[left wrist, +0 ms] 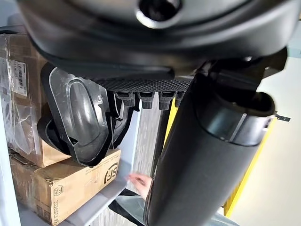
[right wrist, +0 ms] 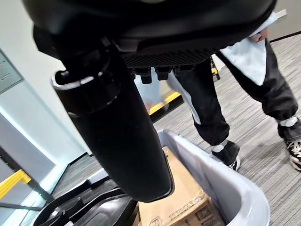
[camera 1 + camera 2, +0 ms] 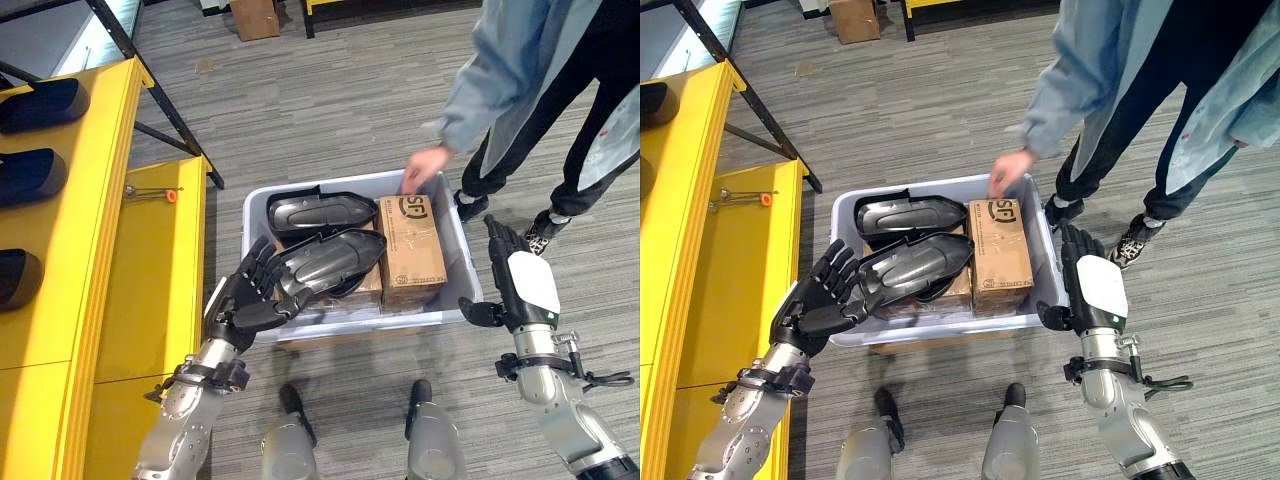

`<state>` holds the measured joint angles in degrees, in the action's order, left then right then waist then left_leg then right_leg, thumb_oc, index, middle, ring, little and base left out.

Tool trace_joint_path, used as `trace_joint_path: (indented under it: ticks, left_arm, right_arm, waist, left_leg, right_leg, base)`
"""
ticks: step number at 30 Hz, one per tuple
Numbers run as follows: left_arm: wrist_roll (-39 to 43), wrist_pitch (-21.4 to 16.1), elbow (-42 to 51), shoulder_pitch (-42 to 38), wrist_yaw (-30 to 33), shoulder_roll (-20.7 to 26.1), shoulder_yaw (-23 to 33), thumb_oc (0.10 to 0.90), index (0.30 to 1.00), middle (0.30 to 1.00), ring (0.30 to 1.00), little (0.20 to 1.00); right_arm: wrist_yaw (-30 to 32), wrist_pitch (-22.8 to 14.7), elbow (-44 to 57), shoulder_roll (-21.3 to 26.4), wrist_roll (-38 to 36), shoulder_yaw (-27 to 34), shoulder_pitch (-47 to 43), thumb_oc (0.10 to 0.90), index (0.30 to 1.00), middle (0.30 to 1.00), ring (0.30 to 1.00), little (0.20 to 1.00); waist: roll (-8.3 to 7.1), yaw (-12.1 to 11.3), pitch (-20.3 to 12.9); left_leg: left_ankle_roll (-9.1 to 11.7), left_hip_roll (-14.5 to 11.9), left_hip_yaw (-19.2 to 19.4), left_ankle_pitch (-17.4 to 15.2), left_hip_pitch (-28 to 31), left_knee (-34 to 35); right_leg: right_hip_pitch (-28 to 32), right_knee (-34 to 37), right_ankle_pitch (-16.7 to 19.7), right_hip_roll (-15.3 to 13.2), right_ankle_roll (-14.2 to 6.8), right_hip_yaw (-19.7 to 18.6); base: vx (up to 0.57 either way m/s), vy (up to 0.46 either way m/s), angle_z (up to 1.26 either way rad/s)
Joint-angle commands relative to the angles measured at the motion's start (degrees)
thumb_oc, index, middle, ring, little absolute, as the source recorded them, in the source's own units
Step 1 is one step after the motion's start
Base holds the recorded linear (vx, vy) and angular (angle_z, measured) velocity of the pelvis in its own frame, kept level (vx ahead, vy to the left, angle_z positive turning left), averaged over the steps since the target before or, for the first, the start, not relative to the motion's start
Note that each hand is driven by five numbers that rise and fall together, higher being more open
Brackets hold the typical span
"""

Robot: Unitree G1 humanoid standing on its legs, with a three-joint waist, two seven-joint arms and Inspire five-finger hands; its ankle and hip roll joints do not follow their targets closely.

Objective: Move parts from the plastic box to the shelf.

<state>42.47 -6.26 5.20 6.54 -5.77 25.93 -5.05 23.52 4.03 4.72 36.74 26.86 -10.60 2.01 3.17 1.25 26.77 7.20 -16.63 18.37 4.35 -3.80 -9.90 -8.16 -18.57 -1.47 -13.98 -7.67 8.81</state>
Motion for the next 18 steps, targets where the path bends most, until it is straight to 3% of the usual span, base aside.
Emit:
trace_joint_path:
  ticks: [1,18]
  left_arm:
    - [1.00,-3.82,6.13,-0.85,-2.08,1.56,0.60,0.900,1.000,1.000,1.000,1.000]
    - [0.88,-3.94,6.97,-0.46,-1.39,0.97,-0.27,0.900,1.000,1.000,1.000,1.000]
  right_arm:
    - [2.73,-3.59,2.66,0.64,2.68,0.00,-5.66,0.900,1.000,1.000,1.000,1.000]
    - [0.70,-6.39,5.67,-1.27,-1.13,-3.49,-9.16,0.900,1.000,1.000,1.000,1.000]
  waist:
    - [-1.64,-0.43,-4.49]
    - [-0.63,-1.36,-4.87]
  left_leg:
    - [-1.73,1.66,-3.24,-7.02,0.91,-3.23]
    - [-1.41,1.46,-3.45,-6.64,1.56,-2.79]
  right_leg:
    - [2.91,-5.47,-9.71,1.57,0.98,1.79]
    - [3.15,-6.05,-9.81,1.01,1.10,2.36]
  base:
    - [0.03,-0.002,0.01]
    - [0.00,0.000,0.00]
